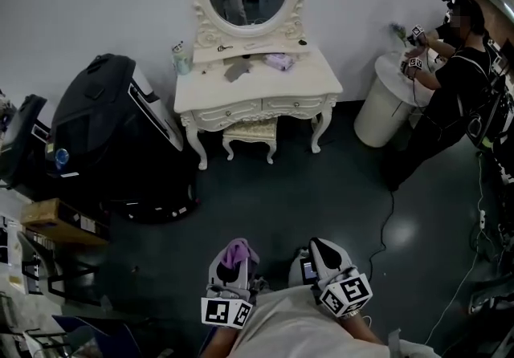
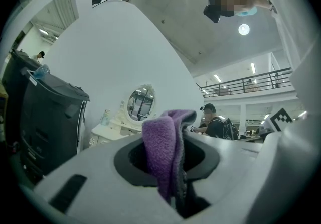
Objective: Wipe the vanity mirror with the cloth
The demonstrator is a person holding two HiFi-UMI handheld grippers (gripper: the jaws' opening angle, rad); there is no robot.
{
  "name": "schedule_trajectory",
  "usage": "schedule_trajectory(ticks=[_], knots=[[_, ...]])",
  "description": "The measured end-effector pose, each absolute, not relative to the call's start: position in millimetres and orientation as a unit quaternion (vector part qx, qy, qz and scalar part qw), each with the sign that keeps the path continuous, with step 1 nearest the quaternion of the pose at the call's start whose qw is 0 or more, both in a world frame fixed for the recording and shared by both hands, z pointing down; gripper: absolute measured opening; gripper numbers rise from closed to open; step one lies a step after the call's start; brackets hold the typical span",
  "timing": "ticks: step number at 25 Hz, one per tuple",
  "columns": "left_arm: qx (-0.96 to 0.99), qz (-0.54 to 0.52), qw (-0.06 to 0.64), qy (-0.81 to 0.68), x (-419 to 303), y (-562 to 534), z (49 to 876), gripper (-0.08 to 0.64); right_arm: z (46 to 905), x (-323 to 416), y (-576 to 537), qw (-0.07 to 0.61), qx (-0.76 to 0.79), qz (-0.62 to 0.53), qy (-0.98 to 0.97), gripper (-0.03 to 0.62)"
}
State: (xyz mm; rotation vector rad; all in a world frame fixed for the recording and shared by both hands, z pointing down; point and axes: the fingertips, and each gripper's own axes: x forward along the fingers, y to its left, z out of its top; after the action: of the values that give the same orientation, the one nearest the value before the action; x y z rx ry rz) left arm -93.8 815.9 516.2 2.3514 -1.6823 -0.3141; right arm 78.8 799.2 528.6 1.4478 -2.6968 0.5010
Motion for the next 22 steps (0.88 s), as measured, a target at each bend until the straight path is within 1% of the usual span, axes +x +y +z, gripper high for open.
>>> schedule_trajectory(ticks=[7,12,16,22], knots=[[0.804,-0.092,0.114,-0.577,-87.6,755.6,525.7,0.095,533.5,78.1,731.8,0.021,0.452,0.154,-0.878,0.008],[0.809,-0.081,0.103,-0.572,-55.5,686.2,518.1,0.095,537.1,102.8,651.3,0.011,0.449,0.176,-0.876,0.008],[0.799,-0.082,0.085,-0.59,-36.8,629.3,502.8,0.095,523.9,115.6,585.0,-0.002,0.414,0.172,-0.894,0.008],[0.776,-0.092,0.082,-0.619,-12.2,562.6,497.8,0.095,524.3,136.4,517.1,0.008,0.379,0.162,-0.911,0.008]])
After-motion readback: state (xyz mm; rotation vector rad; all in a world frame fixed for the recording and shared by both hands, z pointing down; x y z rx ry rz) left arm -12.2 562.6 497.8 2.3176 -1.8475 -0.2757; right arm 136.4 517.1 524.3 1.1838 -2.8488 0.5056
